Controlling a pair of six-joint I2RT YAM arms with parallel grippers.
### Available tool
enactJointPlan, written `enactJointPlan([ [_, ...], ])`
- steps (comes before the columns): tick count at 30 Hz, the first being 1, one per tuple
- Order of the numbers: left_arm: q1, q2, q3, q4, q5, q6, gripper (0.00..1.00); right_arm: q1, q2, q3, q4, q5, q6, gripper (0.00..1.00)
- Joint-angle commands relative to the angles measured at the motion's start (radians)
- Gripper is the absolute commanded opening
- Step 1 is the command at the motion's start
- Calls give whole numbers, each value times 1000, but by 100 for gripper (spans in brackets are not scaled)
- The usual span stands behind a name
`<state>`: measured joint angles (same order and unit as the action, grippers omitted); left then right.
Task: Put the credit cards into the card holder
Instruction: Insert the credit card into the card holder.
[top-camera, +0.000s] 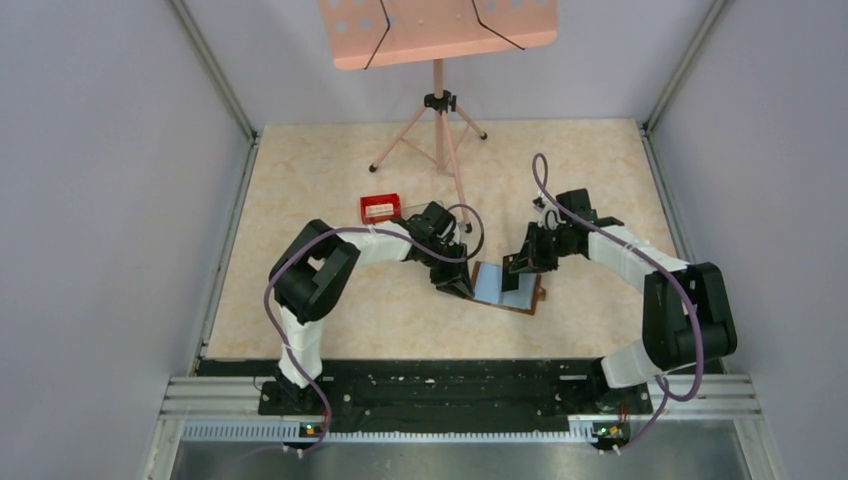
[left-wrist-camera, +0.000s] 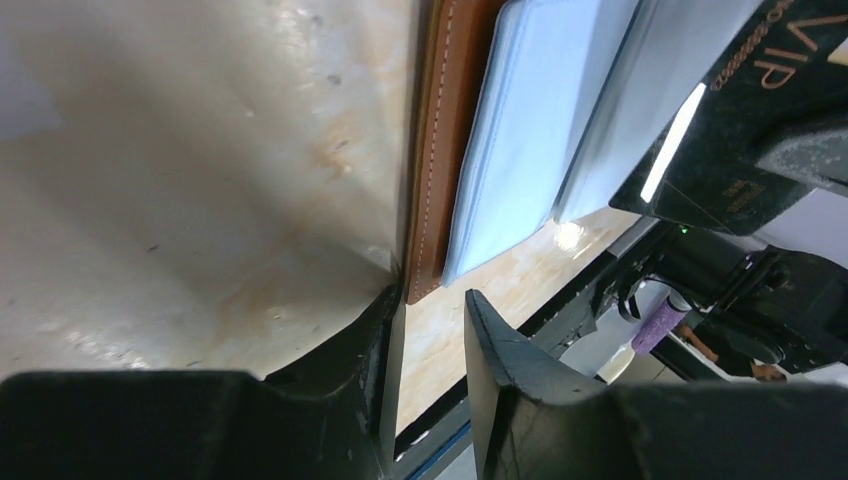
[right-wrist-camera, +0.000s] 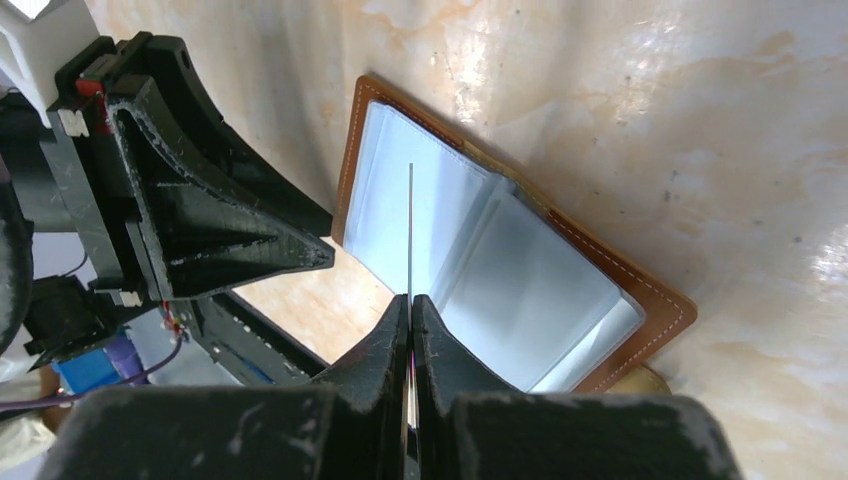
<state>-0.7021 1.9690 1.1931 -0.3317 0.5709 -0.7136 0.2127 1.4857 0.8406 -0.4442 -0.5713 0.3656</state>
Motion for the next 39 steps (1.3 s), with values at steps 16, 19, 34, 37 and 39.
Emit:
enactJointPlan([
  [16, -10, -28, 142, -227, -95, 147, 34, -23, 70, 61, -33, 98, -13, 0],
  [19, -7, -21, 141, -241, -102, 158, 34, -24, 90, 63, -49, 109, -19, 0],
  [34, 13, 70, 195, -285, -39, 215, 26, -25, 213, 89, 23, -67, -12, 0],
  [37, 13, 70, 187, -283, -36, 215, 21, -19, 265, 130, 34, -144, -1, 0],
  [39, 13, 68, 184, -281, -36, 214, 18, -7, 281, 148, 31, -157, -4, 0],
])
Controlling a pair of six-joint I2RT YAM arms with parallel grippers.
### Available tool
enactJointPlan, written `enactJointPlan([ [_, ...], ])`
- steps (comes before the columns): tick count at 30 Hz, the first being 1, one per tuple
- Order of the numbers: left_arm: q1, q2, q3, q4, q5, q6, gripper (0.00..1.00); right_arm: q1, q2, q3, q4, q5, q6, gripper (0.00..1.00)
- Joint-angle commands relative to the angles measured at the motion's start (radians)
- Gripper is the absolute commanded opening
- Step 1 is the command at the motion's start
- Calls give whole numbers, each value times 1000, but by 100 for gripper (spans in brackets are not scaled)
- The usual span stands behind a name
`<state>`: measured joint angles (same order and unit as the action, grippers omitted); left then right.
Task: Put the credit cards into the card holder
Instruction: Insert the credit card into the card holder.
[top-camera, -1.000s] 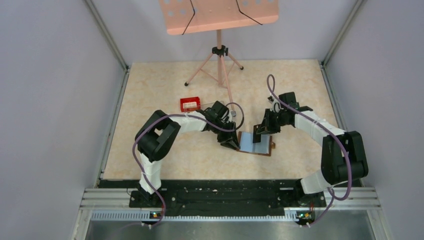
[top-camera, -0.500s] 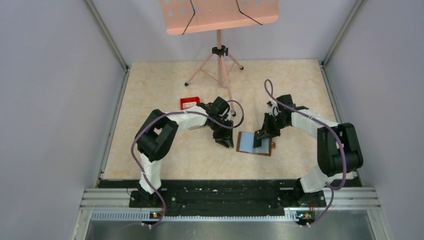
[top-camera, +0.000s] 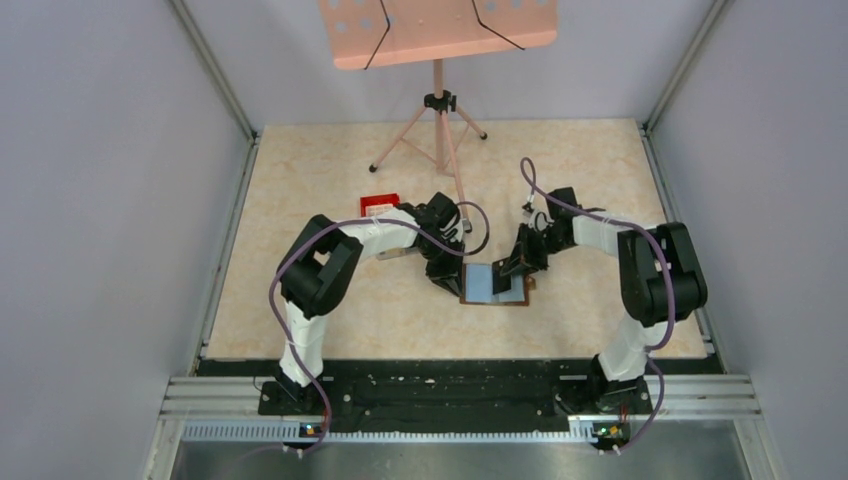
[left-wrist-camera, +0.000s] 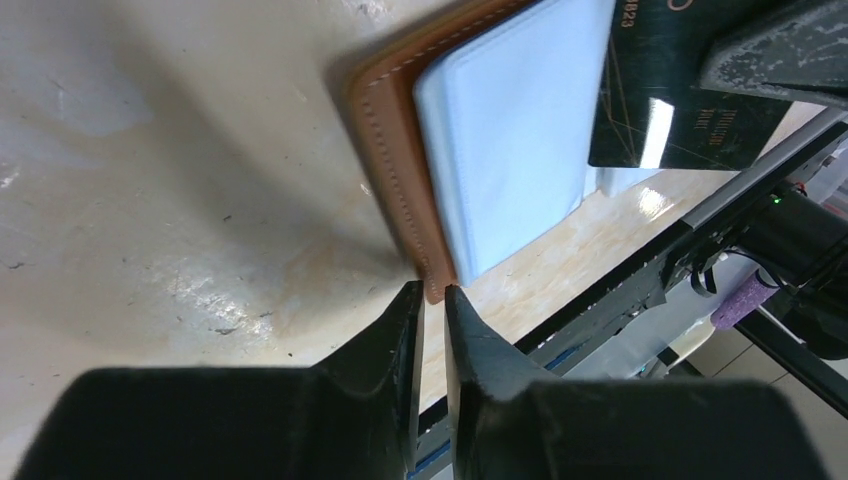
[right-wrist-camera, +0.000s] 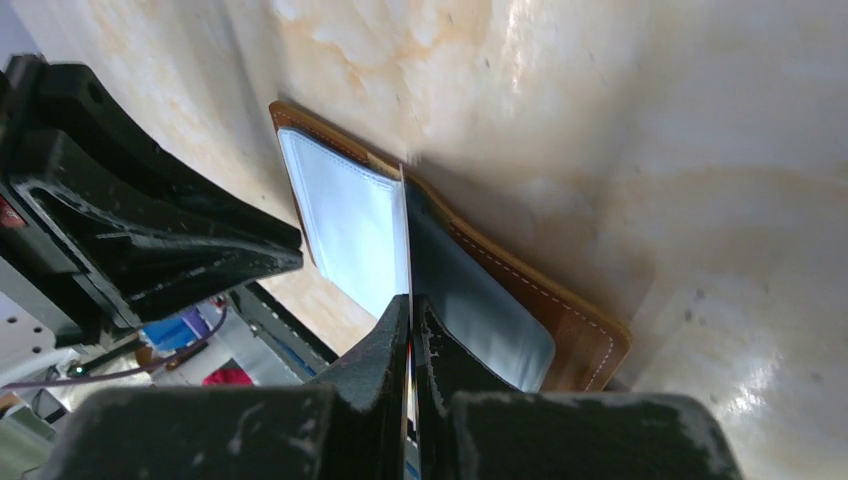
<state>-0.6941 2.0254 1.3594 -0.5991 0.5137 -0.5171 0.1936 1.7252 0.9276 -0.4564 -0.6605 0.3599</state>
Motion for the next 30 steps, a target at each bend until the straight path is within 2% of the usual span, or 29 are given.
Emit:
enactJointPlan([
  [1, 4, 16, 17, -14, 23, 17, 16, 12, 46, 64, 44, -71, 4, 0],
  [5, 6, 25, 13, -13, 31, 14, 4, 13, 44, 60, 59, -88, 15, 0],
  [9, 6, 25, 9, -10, 30, 11, 0, 12, 45, 42, 83, -109, 25, 0],
  [16, 7, 26, 1, -8, 27, 8, 0, 13, 22, -18, 139, -138, 72, 0],
  [24, 7, 28, -5, -6, 27, 6, 0, 13, 20, -72, 158, -93, 51, 0],
  [30, 8, 28, -12, -3, 25, 2, 0, 7, -13, -46, 102, -11, 11, 0],
])
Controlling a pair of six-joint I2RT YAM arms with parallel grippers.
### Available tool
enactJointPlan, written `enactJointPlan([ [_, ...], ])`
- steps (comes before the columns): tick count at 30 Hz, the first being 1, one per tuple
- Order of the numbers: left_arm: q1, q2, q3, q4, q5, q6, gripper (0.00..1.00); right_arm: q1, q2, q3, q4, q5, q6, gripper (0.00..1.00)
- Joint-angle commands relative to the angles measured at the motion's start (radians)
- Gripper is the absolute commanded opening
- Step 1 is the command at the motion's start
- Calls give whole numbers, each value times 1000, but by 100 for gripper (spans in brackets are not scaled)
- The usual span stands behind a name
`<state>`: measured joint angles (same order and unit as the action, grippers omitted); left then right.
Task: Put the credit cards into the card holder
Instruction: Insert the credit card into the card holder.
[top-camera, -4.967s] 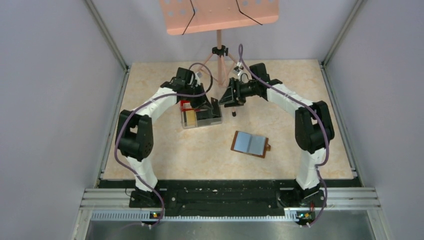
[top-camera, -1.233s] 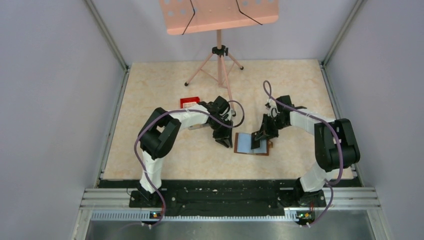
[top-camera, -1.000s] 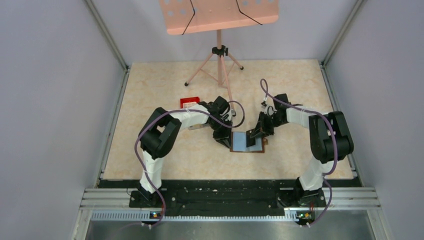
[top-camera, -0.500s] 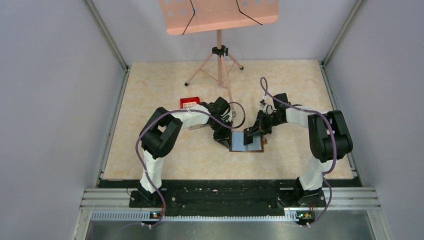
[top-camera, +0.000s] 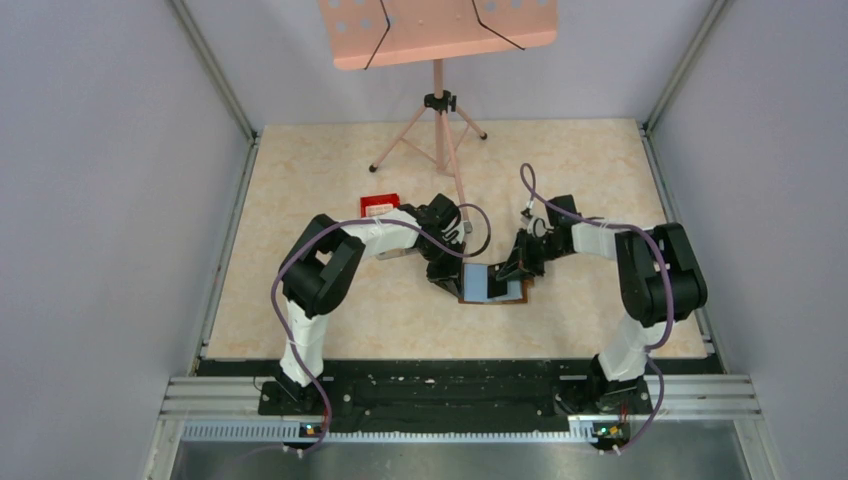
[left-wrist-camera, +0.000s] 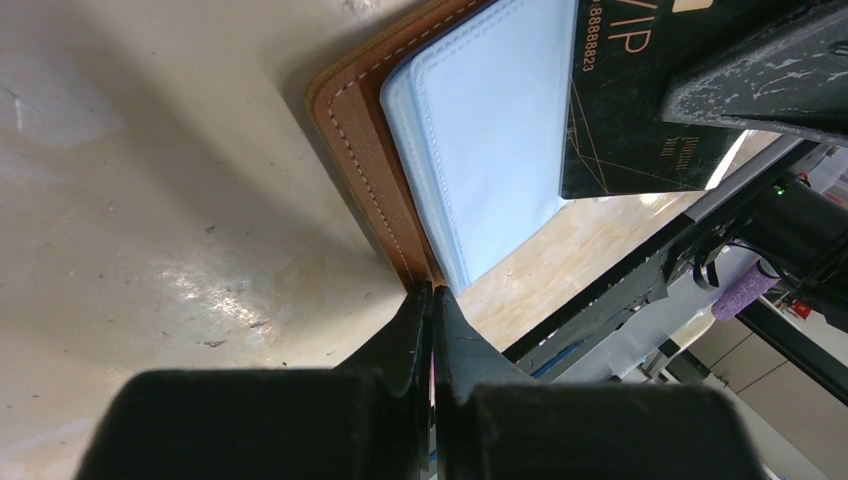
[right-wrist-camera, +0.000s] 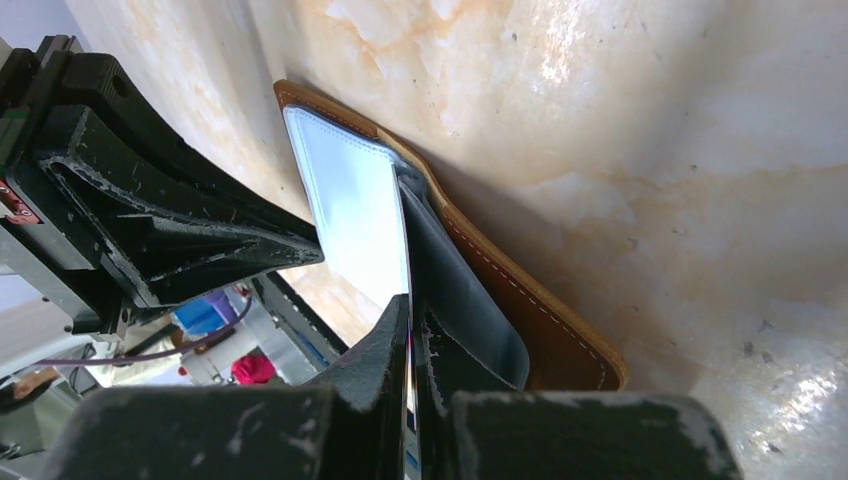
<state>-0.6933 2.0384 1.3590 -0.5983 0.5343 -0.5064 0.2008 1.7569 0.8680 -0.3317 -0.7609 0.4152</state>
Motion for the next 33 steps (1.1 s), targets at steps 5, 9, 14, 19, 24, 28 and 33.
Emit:
enactJointPlan([
  [5, 8, 19, -9, -6, 4, -9, 0, -1, -67, 36, -64, 100, -60, 0],
  [9, 8, 19, -7, -8, 3, -8, 0, -3, -86, 41, -90, 111, -64, 0],
  [14, 8, 22, -5, -8, 0, -9, 0, -2, -90, 38, -107, 119, -73, 0],
  [19, 21, -2, -11, 11, -18, -18, 5, -5, -116, 42, -122, 114, -76, 0],
  [24, 40, -20, -8, 38, -30, -34, 26, -12, -161, 45, -126, 89, -63, 0],
  [28, 41, 13, 31, 27, -21, -34, 25, -20, -175, 43, -128, 92, -60, 0],
  [33, 43, 33, 47, 15, -39, -26, 20, -20, -141, 11, -123, 115, -71, 0],
])
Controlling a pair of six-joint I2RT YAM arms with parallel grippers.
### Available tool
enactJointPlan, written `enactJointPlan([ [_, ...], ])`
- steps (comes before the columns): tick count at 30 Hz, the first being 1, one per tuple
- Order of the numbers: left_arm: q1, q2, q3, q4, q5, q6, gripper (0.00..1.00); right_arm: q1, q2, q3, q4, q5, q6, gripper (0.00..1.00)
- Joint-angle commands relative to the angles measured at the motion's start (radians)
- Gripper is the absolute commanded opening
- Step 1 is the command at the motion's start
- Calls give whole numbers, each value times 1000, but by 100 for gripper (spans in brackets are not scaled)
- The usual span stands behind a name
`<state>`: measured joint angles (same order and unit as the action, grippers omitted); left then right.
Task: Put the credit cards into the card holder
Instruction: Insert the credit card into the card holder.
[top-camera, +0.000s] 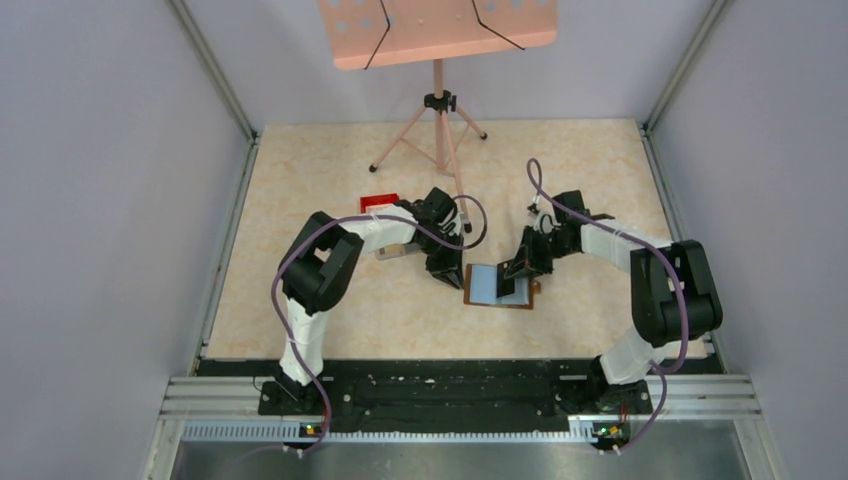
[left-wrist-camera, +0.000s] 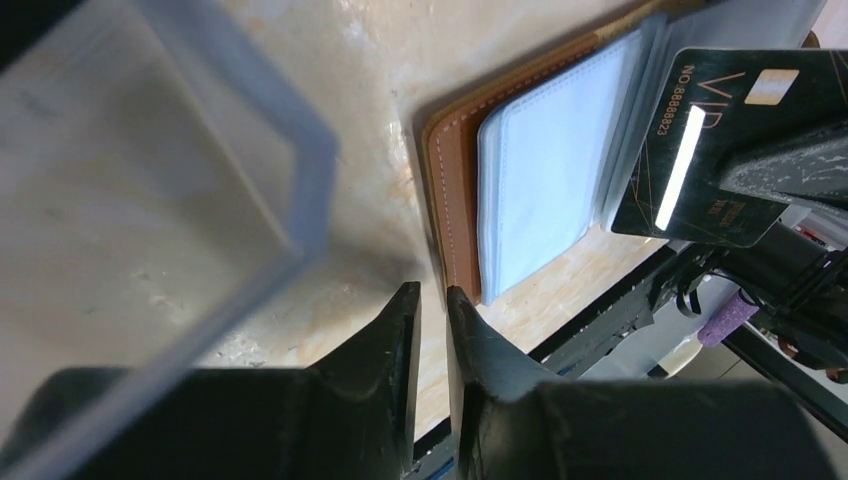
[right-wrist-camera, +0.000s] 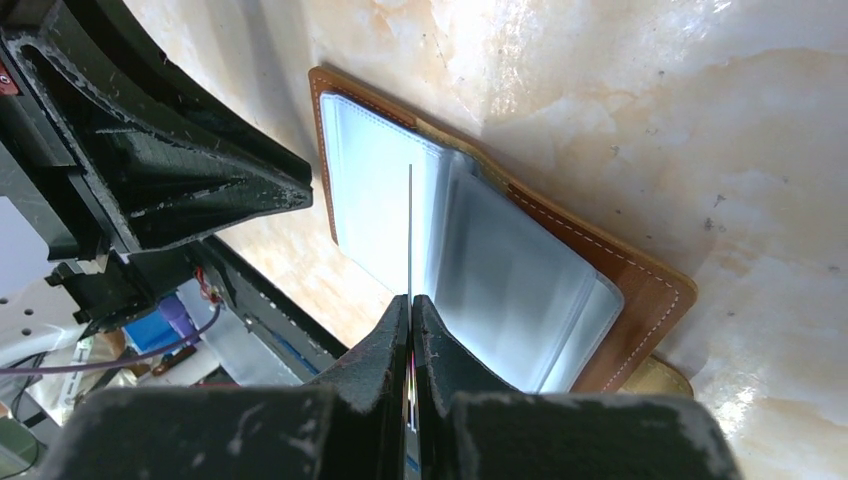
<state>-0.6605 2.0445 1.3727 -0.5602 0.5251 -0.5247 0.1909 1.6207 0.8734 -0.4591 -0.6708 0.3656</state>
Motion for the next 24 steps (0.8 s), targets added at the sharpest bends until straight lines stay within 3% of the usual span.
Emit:
enactJointPlan([
  [1, 9, 33, 37, -26, -30, -4, 19, -11, 2, 0, 5, 35, -25, 0],
  [12, 9, 71, 63, -44, -17, 9, 8, -10, 72, -3, 16, 68, -38, 0],
  [24, 9, 81, 62, -40, 15, 6, 0, -11, 144, -31, 147, -123, -21, 0],
])
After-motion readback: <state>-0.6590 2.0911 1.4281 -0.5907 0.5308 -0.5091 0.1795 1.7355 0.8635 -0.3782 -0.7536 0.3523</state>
